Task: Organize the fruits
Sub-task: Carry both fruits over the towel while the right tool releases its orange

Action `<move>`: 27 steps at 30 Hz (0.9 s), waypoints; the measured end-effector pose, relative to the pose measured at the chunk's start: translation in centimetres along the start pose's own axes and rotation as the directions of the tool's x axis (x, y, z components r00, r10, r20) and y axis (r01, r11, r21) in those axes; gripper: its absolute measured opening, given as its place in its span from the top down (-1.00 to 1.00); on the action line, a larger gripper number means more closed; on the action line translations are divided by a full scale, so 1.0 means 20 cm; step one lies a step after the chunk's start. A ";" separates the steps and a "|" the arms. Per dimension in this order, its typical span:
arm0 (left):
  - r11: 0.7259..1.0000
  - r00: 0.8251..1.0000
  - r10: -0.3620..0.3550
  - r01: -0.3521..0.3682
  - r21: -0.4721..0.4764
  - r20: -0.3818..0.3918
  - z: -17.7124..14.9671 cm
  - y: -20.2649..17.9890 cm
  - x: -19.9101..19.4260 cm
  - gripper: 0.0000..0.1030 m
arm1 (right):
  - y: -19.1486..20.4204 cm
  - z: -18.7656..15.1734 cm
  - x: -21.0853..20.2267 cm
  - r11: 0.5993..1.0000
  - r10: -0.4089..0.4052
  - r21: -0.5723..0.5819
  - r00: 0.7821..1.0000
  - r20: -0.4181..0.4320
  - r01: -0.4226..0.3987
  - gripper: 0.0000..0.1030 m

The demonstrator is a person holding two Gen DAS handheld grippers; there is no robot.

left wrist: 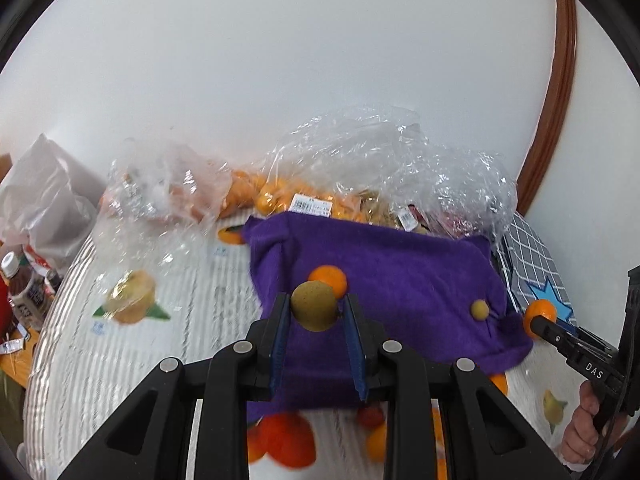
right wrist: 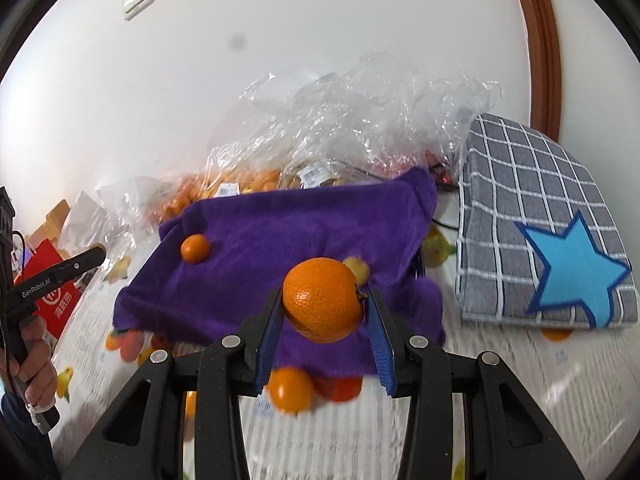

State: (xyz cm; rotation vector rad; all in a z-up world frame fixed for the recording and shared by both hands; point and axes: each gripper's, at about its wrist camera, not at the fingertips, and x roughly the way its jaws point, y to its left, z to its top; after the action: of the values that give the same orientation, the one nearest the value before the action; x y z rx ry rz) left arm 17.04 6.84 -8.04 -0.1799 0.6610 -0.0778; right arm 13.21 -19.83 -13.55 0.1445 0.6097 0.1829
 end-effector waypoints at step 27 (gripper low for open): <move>0.996 0.998 -0.026 0.020 -0.093 -0.064 -0.13 0.01 0.42 0.50 | -0.06 -0.01 0.35 0.999 -0.011 -0.031 0.995 -0.102 0.008 0.20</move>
State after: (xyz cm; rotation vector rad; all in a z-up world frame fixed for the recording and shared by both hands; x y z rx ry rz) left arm 21.92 5.50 -15.15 -0.2746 0.7277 -0.0759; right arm 18.86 -19.56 -17.88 0.1032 0.7092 0.1913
